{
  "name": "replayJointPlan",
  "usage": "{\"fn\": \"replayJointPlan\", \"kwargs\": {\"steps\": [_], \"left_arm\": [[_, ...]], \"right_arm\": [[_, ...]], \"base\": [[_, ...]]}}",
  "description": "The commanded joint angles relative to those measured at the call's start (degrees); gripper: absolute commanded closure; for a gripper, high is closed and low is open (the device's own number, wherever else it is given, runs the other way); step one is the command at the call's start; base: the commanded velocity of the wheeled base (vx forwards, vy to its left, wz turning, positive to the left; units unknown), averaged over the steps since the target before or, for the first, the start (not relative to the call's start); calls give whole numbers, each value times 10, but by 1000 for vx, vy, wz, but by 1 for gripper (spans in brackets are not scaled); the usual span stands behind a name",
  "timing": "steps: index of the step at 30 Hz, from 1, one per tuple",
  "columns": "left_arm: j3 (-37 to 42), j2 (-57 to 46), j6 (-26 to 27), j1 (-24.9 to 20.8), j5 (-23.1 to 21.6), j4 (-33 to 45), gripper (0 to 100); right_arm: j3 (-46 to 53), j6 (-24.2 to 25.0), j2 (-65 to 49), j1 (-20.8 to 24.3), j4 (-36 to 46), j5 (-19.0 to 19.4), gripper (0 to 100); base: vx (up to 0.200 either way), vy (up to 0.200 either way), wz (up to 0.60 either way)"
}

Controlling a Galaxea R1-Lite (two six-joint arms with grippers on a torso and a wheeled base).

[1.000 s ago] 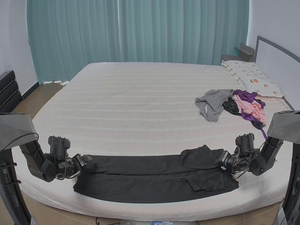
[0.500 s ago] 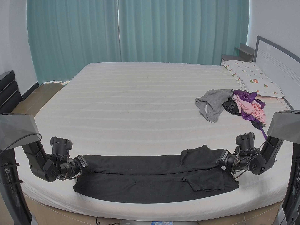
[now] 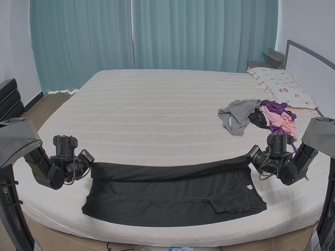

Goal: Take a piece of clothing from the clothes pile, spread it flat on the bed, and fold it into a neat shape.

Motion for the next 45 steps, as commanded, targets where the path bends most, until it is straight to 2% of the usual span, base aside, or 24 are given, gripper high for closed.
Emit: {"fn": "replayJointPlan", "kwargs": {"steps": [1,6,15,21,45], "left_arm": [[-39,-2,-32,10,7,-24,100],[6,7,-23,18,5,-83,100],[79,12,51,26,-2,-85,100],[110,17,91,28,-9,-83,100],[139,39,141,23,-10,-78,100]], "right_arm": [[-23,18,0,-6,-46,-19,100],[33,2,-1,2,-74,-13,100],[120,-65,-5,3,-74,4,100],[134,-95,5,5,-69,8,100],[158,-134,19,7,-72,8,100]], "base": [[0,0,0],[0,0,0],[0,0,0],[0,0,0],[0,0,0]]}}
